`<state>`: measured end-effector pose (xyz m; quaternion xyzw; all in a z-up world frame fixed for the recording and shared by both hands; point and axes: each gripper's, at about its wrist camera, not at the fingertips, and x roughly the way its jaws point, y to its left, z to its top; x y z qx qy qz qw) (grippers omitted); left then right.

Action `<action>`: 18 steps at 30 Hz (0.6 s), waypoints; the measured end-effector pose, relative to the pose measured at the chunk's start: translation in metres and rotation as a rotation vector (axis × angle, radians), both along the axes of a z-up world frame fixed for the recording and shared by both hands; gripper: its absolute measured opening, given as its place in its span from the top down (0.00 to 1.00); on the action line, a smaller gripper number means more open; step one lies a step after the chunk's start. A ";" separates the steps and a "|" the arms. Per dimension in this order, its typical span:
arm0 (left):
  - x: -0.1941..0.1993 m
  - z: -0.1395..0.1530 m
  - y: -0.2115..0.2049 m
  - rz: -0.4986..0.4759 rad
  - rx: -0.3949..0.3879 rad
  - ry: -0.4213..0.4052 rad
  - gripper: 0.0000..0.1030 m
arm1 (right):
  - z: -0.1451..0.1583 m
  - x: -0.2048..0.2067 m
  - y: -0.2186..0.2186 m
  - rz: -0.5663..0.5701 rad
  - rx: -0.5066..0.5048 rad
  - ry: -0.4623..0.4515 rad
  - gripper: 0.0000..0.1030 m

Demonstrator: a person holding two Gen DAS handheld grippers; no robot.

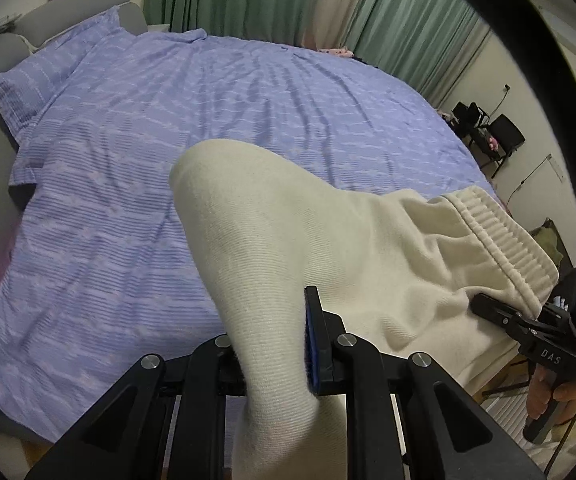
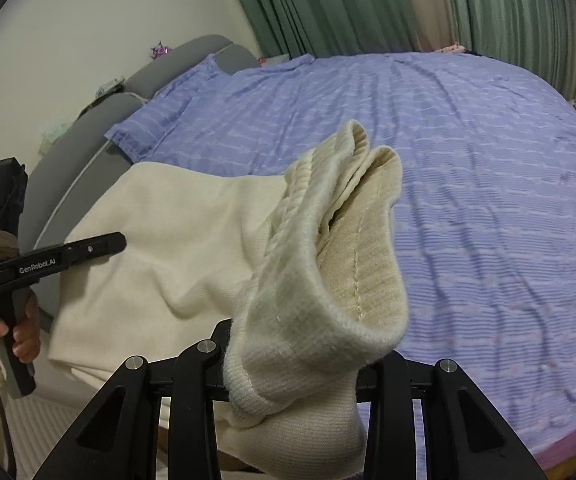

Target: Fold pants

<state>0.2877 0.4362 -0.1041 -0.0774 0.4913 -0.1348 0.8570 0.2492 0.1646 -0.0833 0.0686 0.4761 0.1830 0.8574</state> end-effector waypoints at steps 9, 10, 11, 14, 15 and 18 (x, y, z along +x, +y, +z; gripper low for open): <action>0.076 -0.050 0.087 -0.015 0.057 0.017 0.83 | -0.055 0.078 0.095 0.030 -0.024 0.065 0.66; 0.088 -0.058 0.095 -0.015 0.068 0.022 0.83 | -0.062 0.089 0.105 0.030 -0.029 0.073 0.66; 0.097 -0.064 0.099 -0.014 0.077 0.028 0.83 | -0.071 0.099 0.113 0.029 -0.035 0.084 0.66; 0.124 -0.085 0.110 -0.016 0.108 0.046 0.82 | -0.095 0.126 0.137 0.039 -0.071 0.107 0.66; 0.131 -0.092 0.112 -0.020 0.120 0.054 0.82 | -0.104 0.135 0.144 0.049 -0.092 0.116 0.66; 0.154 -0.115 0.118 -0.031 0.154 0.071 0.82 | -0.129 0.158 0.156 0.045 -0.106 0.177 0.66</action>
